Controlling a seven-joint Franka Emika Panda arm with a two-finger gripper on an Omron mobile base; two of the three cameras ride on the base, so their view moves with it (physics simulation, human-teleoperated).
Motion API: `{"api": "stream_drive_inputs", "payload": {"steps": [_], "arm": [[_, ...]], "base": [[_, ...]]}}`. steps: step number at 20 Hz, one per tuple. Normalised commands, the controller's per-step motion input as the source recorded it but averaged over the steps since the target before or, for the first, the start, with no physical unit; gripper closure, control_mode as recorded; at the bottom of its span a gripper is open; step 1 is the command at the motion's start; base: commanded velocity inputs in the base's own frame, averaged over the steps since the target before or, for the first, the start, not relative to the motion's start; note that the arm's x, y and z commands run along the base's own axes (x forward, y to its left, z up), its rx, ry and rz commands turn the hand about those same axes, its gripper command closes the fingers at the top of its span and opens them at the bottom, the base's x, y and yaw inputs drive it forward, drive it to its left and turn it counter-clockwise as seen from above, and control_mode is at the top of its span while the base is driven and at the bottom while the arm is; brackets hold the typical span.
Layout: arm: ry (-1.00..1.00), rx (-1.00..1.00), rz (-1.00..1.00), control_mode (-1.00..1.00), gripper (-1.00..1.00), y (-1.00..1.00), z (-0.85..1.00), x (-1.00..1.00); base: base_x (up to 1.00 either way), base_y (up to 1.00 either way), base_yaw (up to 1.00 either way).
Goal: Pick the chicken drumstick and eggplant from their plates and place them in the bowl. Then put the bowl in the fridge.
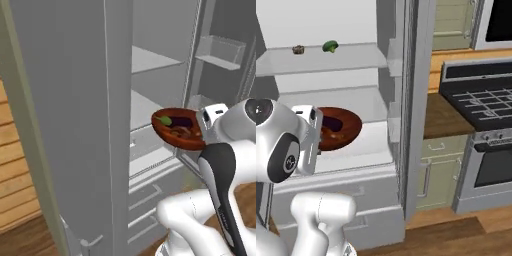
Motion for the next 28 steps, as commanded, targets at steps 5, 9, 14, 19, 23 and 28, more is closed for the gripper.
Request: {"api": "stream_drive_inputs", "payload": {"steps": [5,9,14,19,23,28], "arm": [[0.0,0.0,0.0,1.0,1.0,0.0,0.0,0.0],[0.0,0.0,0.0,1.0,1.0,0.0,0.0,0.0],[0.0,0.0,0.0,1.0,1.0,0.0,0.0,0.0],[0.0,0.0,0.0,1.0,1.0,0.0,0.0,0.0],[0.0,0.0,0.0,1.0,1.0,0.0,0.0,0.0],[0.0,0.0,0.0,1.0,1.0,0.0,0.0,0.0]], "base": [[0.04,0.0,0.45],[0.2,-0.18,0.47],[0.2,-0.02,0.44],[0.12,-0.33,0.14],[0.02,-0.28,-0.26],[0.18,-0.09,-0.1]]}}
